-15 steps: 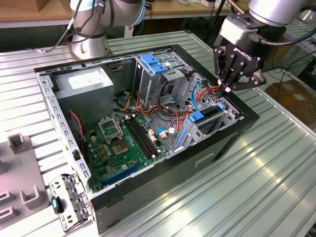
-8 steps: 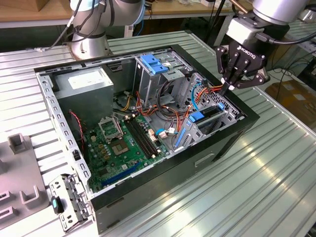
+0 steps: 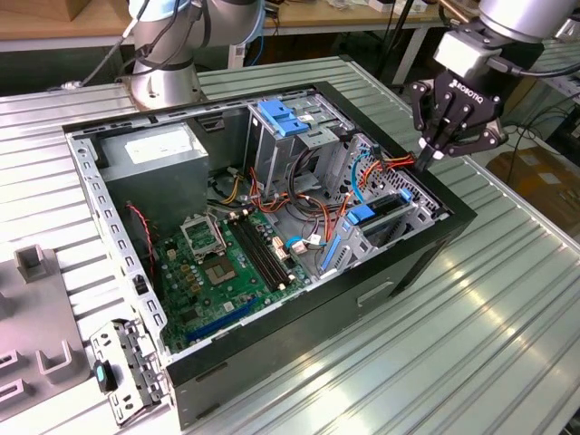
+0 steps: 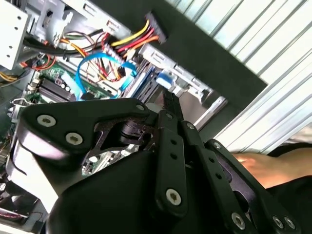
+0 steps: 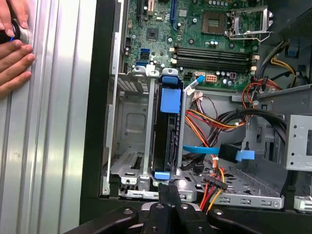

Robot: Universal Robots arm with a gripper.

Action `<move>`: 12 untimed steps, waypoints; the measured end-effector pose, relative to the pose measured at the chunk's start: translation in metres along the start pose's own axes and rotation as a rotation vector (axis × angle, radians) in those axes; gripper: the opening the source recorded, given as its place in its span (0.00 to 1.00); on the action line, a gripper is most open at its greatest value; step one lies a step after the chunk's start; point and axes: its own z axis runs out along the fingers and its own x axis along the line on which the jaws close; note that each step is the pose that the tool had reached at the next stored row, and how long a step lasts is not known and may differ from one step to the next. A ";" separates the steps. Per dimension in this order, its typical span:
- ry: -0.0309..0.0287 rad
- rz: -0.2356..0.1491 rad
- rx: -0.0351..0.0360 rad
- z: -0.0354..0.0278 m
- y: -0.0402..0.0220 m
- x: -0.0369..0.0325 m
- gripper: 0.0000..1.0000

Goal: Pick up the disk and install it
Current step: 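Insert the first disk wire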

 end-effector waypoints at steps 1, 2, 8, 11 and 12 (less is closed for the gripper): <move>-0.0001 -0.002 0.0000 0.0001 -0.0044 -0.0010 0.11; -0.0001 -0.004 -0.0001 0.0001 -0.0059 -0.0016 0.11; -0.0003 -0.053 0.0002 0.0002 -0.0102 -0.0038 0.11; -0.0006 -0.125 0.0005 0.0001 -0.0103 -0.0038 0.11; -0.0007 -0.151 0.0006 0.0001 -0.0103 -0.0039 0.11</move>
